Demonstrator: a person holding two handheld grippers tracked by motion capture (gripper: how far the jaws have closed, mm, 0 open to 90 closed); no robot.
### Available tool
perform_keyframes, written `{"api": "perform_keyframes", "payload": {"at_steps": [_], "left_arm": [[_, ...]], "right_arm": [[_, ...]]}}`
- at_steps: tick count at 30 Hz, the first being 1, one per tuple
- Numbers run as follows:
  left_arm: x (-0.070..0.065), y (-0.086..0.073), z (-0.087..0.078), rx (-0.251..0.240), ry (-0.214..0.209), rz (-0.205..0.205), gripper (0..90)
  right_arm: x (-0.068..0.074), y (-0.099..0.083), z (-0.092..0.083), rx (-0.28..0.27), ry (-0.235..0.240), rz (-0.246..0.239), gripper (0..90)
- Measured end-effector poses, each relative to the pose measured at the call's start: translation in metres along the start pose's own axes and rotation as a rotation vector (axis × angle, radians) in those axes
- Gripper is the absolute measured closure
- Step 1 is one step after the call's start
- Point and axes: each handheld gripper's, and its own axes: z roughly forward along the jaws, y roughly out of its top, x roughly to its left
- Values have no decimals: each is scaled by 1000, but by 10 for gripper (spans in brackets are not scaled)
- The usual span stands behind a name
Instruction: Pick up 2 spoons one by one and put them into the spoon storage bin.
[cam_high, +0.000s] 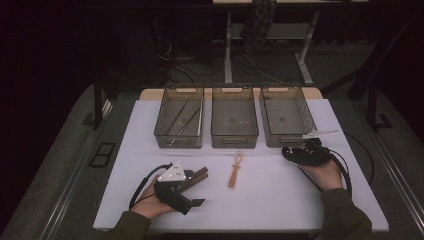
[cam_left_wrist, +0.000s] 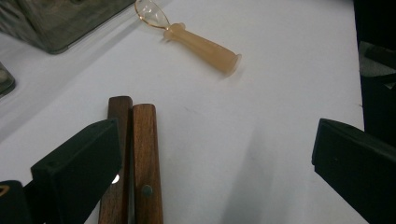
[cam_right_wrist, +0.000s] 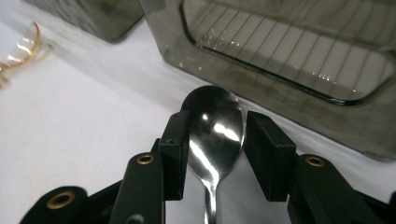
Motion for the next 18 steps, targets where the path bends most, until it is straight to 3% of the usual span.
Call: {"api": "perform_keyframes", "payload": {"at_steps": [5,7,15,18], "left_arm": [[0,0,0,1,-1,0,0],[0,0,0,2,0,0,0],[-1,0,1,5,-1,0,0],[-1,0,1,4,-1,1,0]], "right_arm": [[8,0,3,18,-51,-70,592],[9,0,3,20,-45,-82,600],[7,-1,2,18,-21,-67,692],[5,-1,0,11,-5,-49,774]]}}
